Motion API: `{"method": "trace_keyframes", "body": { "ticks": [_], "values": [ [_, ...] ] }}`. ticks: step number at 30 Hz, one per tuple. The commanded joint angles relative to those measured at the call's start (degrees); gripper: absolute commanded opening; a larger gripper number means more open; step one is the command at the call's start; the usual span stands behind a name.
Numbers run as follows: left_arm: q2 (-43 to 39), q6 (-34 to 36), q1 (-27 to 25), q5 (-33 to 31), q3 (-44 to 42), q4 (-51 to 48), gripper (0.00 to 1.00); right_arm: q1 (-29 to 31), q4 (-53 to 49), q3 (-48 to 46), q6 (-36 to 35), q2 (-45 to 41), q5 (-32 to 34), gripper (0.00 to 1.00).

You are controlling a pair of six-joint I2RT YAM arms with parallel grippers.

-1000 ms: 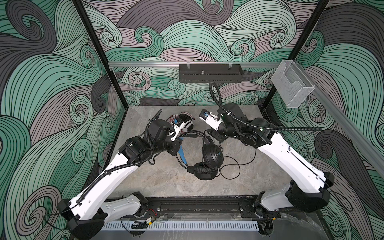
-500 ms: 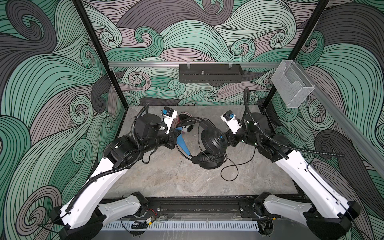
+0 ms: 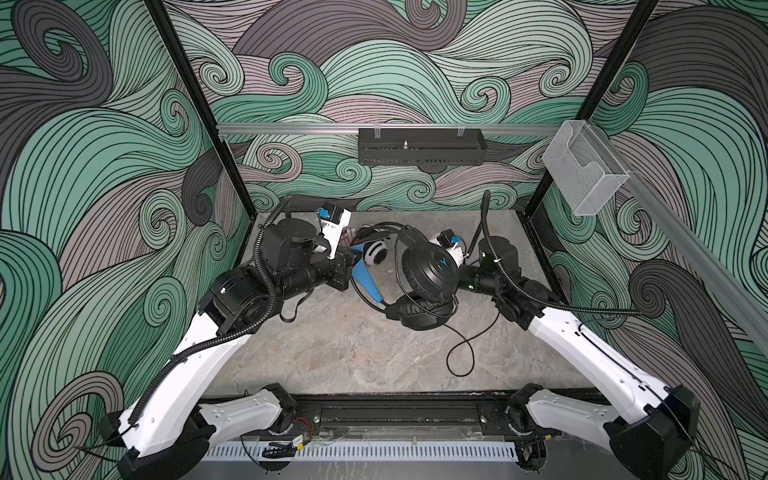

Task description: Wrap the headphones

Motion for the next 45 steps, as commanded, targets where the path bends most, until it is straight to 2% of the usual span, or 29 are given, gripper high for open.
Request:
{"method": "trace_keyframes", "body": {
  "ticks": [1,9,12,23,31,36,40,45],
  "values": [
    [-0.4,-3.3,-0.1,-0.5,3.9,3.3,0.0,-0.1,5.1,-1.9,2.7,0.7,-3.7,0.72],
    [1.7,-5.2,0.1,-5.8,8.5,1.3,0.0,-0.1,8.0,-7.6,5.9,-0.5,-4.3,0.44],
    [1.9,-6.4,0.8,-6.0,8.9,1.8,0.0,-0.1,8.3,-9.1,6.4,-0.9,-4.1,0.35],
    [1.6,-10.4,3.4,-3.2,7.8,4.9,0.0,0.0,12.2,-14.1,10.0,-1.8,-4.7,0.3],
    [1.0,-14.5,6.4,-1.8,6.8,7.0,0.0,0.8,7.4,-12.5,6.5,-1.8,-3.2,0.0],
    [2.3,-20.9,9.1,-2.3,7.3,9.9,0.0,4.0,-1.3,-10.4,1.3,-2.9,4.7,0.0],
    [4.1,-24.8,10.0,-5.2,7.5,11.8,0.0,8.6,-5.9,-10.5,-2.3,-6.2,13.0,0.0],
    [5.3,-26.3,10.1,-12.8,5.5,13.1,0.0,15.4,-11.3,-8.9,-5.8,-8.3,21.6,0.0]
  ]
}}
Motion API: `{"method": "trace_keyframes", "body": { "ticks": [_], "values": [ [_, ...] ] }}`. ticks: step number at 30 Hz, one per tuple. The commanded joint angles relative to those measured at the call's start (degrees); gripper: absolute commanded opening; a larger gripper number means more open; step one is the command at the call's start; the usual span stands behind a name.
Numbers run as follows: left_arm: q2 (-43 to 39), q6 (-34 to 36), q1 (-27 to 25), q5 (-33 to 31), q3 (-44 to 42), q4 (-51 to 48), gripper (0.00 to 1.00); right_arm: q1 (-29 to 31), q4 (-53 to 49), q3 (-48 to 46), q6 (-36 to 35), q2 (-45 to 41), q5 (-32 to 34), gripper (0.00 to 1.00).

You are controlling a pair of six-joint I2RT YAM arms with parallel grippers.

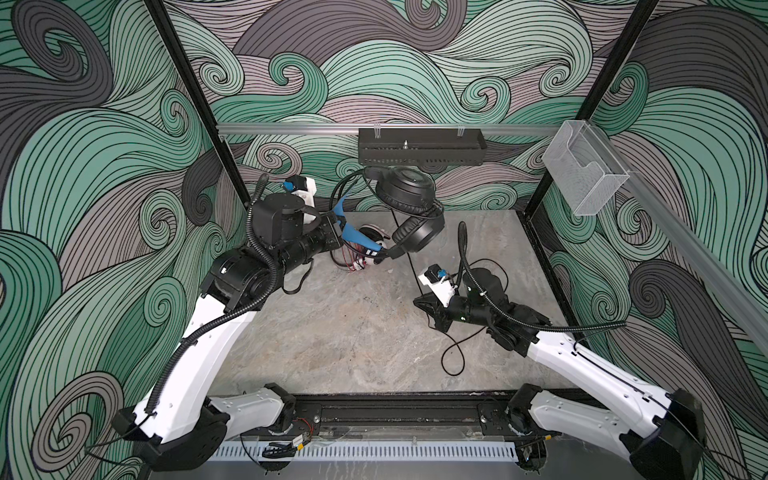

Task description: Wrap the headphones

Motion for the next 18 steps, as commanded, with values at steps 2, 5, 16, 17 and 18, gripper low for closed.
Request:
{"method": "trace_keyframes", "body": {
  "ticks": [2,5,16,17,18],
  "values": [
    [-0.6,-6.0,0.7,-8.9,-1.1,8.9,0.0,5.4,-8.8,2.6,-4.6,-0.5,10.7,0.0],
    [0.6,-6.0,0.7,-11.9,-1.4,8.9,0.0,10.0,-10.6,3.6,-5.8,-0.5,14.4,0.0],
    [2.4,4.4,-3.9,-28.5,-9.8,6.4,0.0,22.6,-20.4,18.7,-14.4,5.9,25.2,0.0],
    [2.6,5.3,-4.9,-30.0,-10.8,6.1,0.0,23.6,-20.6,20.2,-15.2,6.6,25.8,0.0],
    [3.0,6.2,-5.9,-31.2,-11.4,5.5,0.0,24.2,-21.1,21.8,-15.8,7.4,26.0,0.0]
  ]
}}
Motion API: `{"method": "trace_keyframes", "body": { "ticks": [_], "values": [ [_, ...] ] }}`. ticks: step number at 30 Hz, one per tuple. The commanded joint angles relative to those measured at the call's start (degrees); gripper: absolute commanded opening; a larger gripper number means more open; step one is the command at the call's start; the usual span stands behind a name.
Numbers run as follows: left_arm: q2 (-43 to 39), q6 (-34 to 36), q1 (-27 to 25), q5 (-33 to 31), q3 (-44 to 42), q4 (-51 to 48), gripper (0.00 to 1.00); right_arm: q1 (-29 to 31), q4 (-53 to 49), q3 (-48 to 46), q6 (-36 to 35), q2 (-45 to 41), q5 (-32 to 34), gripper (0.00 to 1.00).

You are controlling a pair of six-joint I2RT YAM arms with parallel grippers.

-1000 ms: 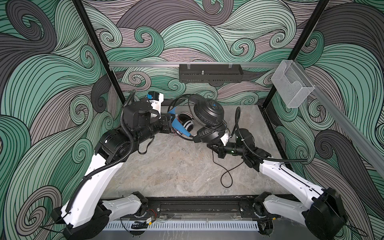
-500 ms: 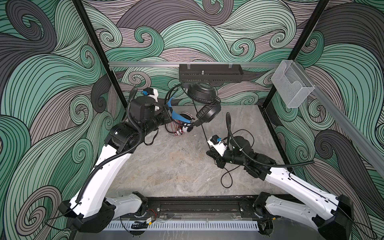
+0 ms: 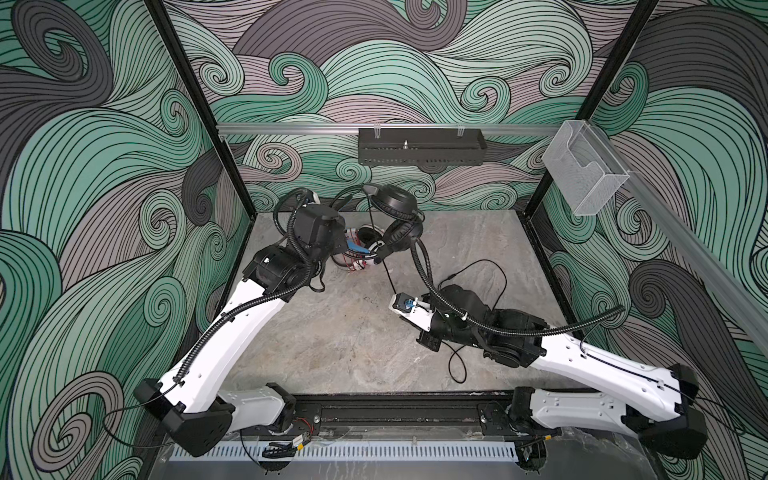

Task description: Wrap the headphones

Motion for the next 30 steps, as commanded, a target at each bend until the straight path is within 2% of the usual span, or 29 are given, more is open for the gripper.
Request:
{"method": "trace_keyframes", "body": {
  "ticks": [1,4,11,18,19,23,27,30],
  "values": [
    [0.4,3.1,-2.7,-8.6,-0.5,3.2,0.0,2.3,-4.6,5.3,-4.1,1.9,3.4,0.0],
    [0.7,6.2,-5.7,-11.1,-3.0,3.3,0.0,2.5,-6.0,9.8,-4.9,3.7,3.1,0.0],
    [-0.3,16.7,-10.2,-12.9,-8.5,-0.9,0.0,2.4,-11.2,19.6,-11.6,7.2,9.7,0.0],
    [-0.1,27.0,-14.0,-8.2,-9.0,-8.9,0.0,2.3,-14.1,23.7,-20.7,10.5,18.1,0.0],
    [-0.3,27.3,-14.5,-7.9,-9.0,-9.6,0.0,2.3,-14.1,23.9,-21.0,10.6,18.1,0.0],
    [-1.9,20.6,-14.7,-7.4,-9.4,-11.3,0.0,2.3,-12.7,24.0,-17.5,9.6,14.8,0.0],
    [-1.9,13.9,-14.6,-2.9,-9.0,-11.0,0.0,2.5,-9.1,23.3,-8.3,7.4,8.2,0.0],
    [-2.3,11.7,-14.6,1.0,-10.4,-8.1,0.0,2.6,-7.0,21.8,-3.3,6.3,4.2,0.0]
  ]
}}
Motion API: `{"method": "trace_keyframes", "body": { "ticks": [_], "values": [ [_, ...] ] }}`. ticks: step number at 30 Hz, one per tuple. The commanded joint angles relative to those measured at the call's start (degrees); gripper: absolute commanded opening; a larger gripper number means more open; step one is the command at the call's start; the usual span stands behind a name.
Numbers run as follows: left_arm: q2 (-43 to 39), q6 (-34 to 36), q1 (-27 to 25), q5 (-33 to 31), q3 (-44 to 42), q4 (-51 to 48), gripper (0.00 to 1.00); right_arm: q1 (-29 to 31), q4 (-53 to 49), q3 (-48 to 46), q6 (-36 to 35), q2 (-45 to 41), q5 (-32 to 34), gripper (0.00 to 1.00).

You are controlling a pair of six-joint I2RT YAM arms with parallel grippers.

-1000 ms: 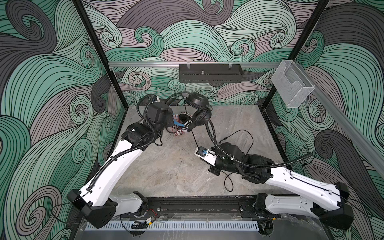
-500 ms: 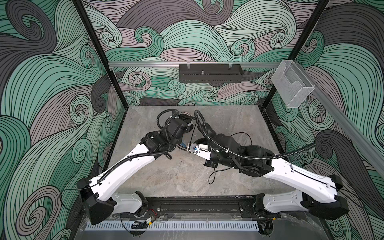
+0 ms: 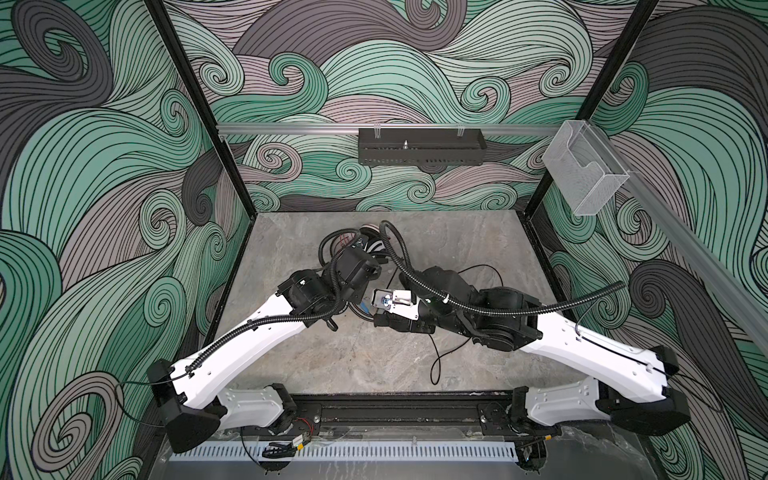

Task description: Wrap the headphones

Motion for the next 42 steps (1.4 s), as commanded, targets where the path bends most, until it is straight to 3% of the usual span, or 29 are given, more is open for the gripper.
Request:
{"method": "trace_keyframes", "body": {
  "ticks": [1,11,22,26,33,42],
  "values": [
    [-1.2,-5.6,0.1,4.4,-1.1,1.0,0.0,0.2,7.1,0.1,8.7,-3.3,-5.5,0.0],
    [-3.4,-9.2,0.1,9.0,0.0,3.2,0.0,0.1,8.5,-2.2,13.2,-2.1,-12.0,0.0],
    [-3.7,-12.1,0.4,8.7,3.0,-1.5,0.0,0.2,9.3,-1.8,14.7,-0.1,-16.0,0.0],
    [-4.2,-9.7,0.4,7.0,2.1,-2.6,0.0,0.1,7.3,-0.2,12.7,-0.4,-11.2,0.0],
    [-5.1,-2.7,0.2,-6.9,4.4,-9.7,0.0,0.1,-0.1,3.8,6.3,-1.8,-2.1,0.0],
    [-1.8,11.1,-1.6,-8.1,8.2,-12.3,0.0,0.1,-4.6,7.9,-6.1,-0.6,9.2,0.0]
  ]
}}
